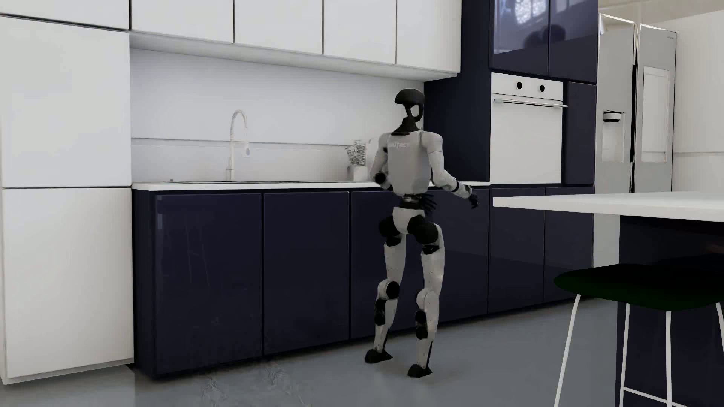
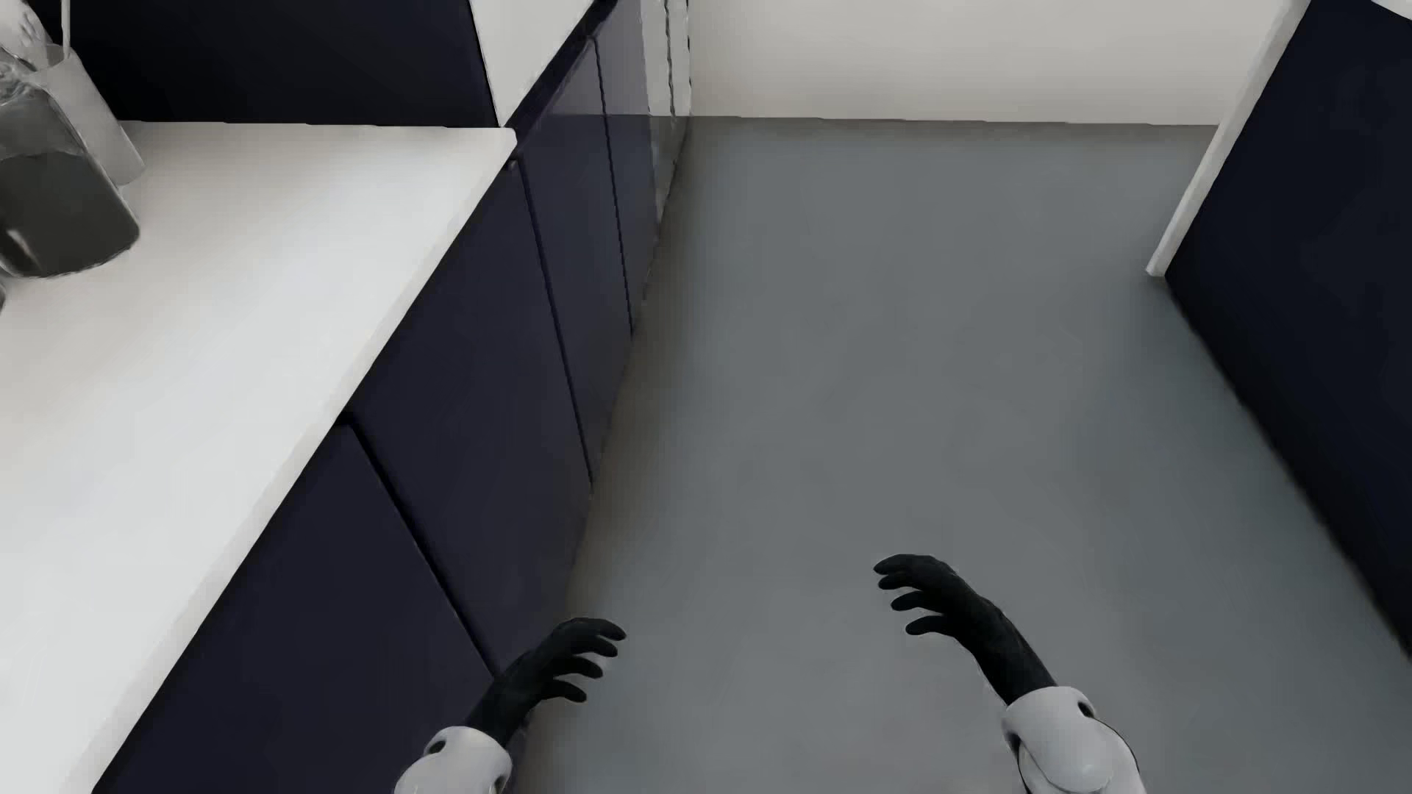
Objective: Raise arm
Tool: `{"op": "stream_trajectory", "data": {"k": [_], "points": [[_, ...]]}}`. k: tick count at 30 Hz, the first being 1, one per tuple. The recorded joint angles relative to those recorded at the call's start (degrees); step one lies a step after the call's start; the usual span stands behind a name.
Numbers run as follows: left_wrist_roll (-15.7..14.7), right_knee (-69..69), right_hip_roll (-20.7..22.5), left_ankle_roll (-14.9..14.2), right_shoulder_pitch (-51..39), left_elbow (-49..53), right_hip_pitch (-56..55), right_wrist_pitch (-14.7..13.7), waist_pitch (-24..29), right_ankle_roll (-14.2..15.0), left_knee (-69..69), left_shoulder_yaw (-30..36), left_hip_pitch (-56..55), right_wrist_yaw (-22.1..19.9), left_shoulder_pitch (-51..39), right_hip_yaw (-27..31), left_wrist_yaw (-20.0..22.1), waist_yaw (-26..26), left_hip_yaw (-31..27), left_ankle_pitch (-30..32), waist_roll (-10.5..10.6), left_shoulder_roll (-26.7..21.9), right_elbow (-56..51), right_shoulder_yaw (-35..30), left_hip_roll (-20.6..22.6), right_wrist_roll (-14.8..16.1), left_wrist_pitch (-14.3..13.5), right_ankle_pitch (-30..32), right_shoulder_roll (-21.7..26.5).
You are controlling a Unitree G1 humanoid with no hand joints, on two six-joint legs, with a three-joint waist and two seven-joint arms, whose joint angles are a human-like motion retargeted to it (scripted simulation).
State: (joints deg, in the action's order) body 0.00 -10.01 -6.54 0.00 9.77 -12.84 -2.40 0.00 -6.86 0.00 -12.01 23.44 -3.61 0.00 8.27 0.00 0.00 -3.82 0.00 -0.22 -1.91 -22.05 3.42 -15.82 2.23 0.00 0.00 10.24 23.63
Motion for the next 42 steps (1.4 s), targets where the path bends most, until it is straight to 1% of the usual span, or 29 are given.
{"op": "stream_trajectory", "data": {"k": [1, 3, 5, 7, 12, 18, 19, 20, 21, 22, 24, 25, 26, 29, 30, 33, 36, 40, 42], "points": [[0.0, 0.15, -0.42, 0.0, 0.14, -0.06, 0.41, 0.0, 0.1, 0.0, 0.27, -0.04, 0.4, 0.0, 0.1, 0.0, 0.0, 0.01, 0.0, -0.02, -0.25, -0.01, -0.07, -0.21, 0.21, 0.0, 0.0, -0.08, -0.1], [0.0, 0.0, -0.08, 0.0, 0.13, -0.02, 0.29, 0.0, 0.21, 0.0, 0.31, -0.07, 0.45, 0.0, 0.06, 0.0, 0.0, 0.24, 0.0, 0.07, -0.04, 0.12, -0.05, 0.08, -0.05, 0.0, 0.0, -0.1, -0.12], [0.0, 0.19, -0.46, 0.0, 0.27, -0.08, 1.02, 0.0, 0.35, 0.0, 0.9, -0.01, 1.12, 0.0, 0.14, 0.0, 0.0, 0.1, 0.0, 0.35, -0.25, 0.16, -0.11, -0.08, 0.21, 0.0, 0.0, -0.45, -0.1], [0.0, 0.32, -0.18, 0.0, 0.23, -0.02, 1.17, 0.0, 0.3, 0.0, 0.13, -0.06, 0.85, 0.0, 0.11, 0.0, 0.0, -0.39, 0.0, -0.2, 0.07, 0.28, -0.06, -0.01, -0.01, 0.0, 0.0, -0.26, -0.09], [0.0, 0.14, -0.47, 0.0, 0.32, 0.21, 1.08, 0.0, 0.31, 0.0, 0.65, 0.05, 1.13, 0.0, -0.07, 0.0, 0.0, 0.1, 0.0, -0.06, -0.26, 0.22, -0.09, 0.31, 0.19, 0.0, 0.0, -0.41, -0.23], [0.0, 0.23, -0.25, 0.0, 0.01, 1.35, 1.21, 0.0, 0.25, 0.0, 0.47, 0.29, 1.02, 0.0, -0.7, 0.0, 0.0, -0.18, 0.0, -0.31, -0.16, -0.27, -0.94, 0.48, 0.11, 0.0, 0.0, -0.79, 0.16], [0.0, 0.36, -0.27, 0.0, 0.01, 2.12, 1.4, 0.0, 0.27, 0.0, 0.27, 0.18, 1.0, 0.0, -0.74, 0.0, 0.0, -0.32, 0.0, -0.2, -0.24, -0.57, -1.52, 0.63, 0.11, 0.0, 0.0, -0.84, 0.27], [0.0, -0.35, -0.81, 0.0, -0.17, 2.96, -0.33, 0.0, -0.26, 0.0, 1.4, -0.26, 0.47, 0.0, -1.0, 0.0, 0.0, 0.96, 0.0, 0.78, -0.95, -0.93, -2.19, 1.17, 0.45, 0.0, 0.0, -0.44, 0.23], [0.0, -0.36, 0.4, 0.0, -0.24, 4.13, 0.95, 0.0, 1.08, 0.0, 0.85, -0.14, 1.53, 0.0, -1.34, 0.0, 0.0, 0.7, 0.0, 0.68, 0.03, -1.2, -3.11, 1.52, -0.49, 0.0, 0.0, -0.17, 0.67], [0.0, -0.34, 0.61, 0.0, -0.39, 5.67, 1.81, 0.0, 1.72, 0.0, 1.17, -0.66, 2.39, 0.0, -1.54, 0.0, 0.0, 0.68, 0.0, 0.63, 0.07, -1.76, -4.02, 2.19, -0.46, 0.0, 0.0, -0.73, 0.98], [0.0, -0.44, 0.62, 0.0, -1.37, 8.67, 1.77, 0.0, 1.86, 0.0, 1.08, -2.24, 2.54, 0.0, -2.56, 0.0, 0.0, 0.7, 0.0, 0.39, -0.19, -2.8, -6.31, 3.78, -0.23, 0.0, 0.0, -0.52, 1.91], [0.0, -0.37, 0.69, 0.0, -1.96, 10.29, 1.25, 0.0, 1.52, 0.0, 0.75, -3.38, 1.94, 0.0, -3.15, 0.0, 0.0, 0.54, 0.0, -0.39, 0.08, -3.36, -7.47, 4.67, -0.35, 0.0, 0.0, 0.19, 2.49], [0.0, 0.27, -0.17, 0.0, -2.47, 11.73, 0.3, 0.0, -0.07, 0.0, -0.18, -4.62, 0.11, 0.0, -3.86, 0.0, 0.0, -0.49, 0.0, -0.81, -0.15, -3.8, -8.71, 5.98, 0.14, 0.0, 0.0, 0.78, 3.0], [0.0, 0.24, -0.2, 0.0, -4.89, 18.05, 0.45, 0.0, 0.17, 0.0, -0.42, -7.66, 0.27, 0.0, -6.32, 0.0, 0.0, -0.58, 0.0, -1.09, -0.32, -5.04, -13.0, 9.67, 0.15, 0.0, 0.0, 1.4, 4.72], [0.0, 0.18, -0.25, 0.0, -5.89, 19.62, 0.39, 0.0, 0.1, 0.0, -0.46, -10.53, 0.24, 0.0, -7.08, 0.0, 0.0, -0.57, 0.0, -1.12, -0.38, -5.36, -14.3, 11.42, 0.23, 0.0, 0.0, 1.33, 5.18], [0.0, 0.15, -0.33, 0.0, -9.56, 24.67, 0.29, 0.0, -0.04, 0.0, -0.27, -15.74, 0.2, 0.0, -10.44, 0.0, 0.0, -0.61, 0.0, -0.97, -0.48, -6.96, -17.92, 17.27, 0.38, 0.0, 0.0, 1.29, 6.74], [0.0, 0.08, -0.31, 0.0, -14.73, 27.27, -0.18, 0.0, -0.34, 0.0, -0.11, -19.85, -0.12, 0.0, -14.77, 0.0, 0.0, -0.61, 0.0, -0.73, -0.22, -8.74, -19.3, 22.44, 0.4, 0.0, 0.0, 1.48, 8.75], [0.0, 0.09, -0.44, 0.0, -21.53, 29.1, -0.12, 0.0, -0.11, 0.0, -0.1, -25.77, 0.0, 0.0, -21.52, 0.0, 0.0, -0.4, 0.0, -0.56, -0.3, -10.4, -18.68, 26.43, 0.55, 0.0, 0.0, 1.61, 12.78], [0.0, 0.05, -0.49, 0.0, -25.29, 29.53, -0.38, 0.0, -0.07, 0.0, -0.25, -28.19, -0.18, 0.0, -25.81, 0.0, 0.0, -0.12, 0.0, -0.55, -0.33, -11.54, -18.4, 27.15, 0.63, 0.0, 0.0, 1.7, 15.2]]}}
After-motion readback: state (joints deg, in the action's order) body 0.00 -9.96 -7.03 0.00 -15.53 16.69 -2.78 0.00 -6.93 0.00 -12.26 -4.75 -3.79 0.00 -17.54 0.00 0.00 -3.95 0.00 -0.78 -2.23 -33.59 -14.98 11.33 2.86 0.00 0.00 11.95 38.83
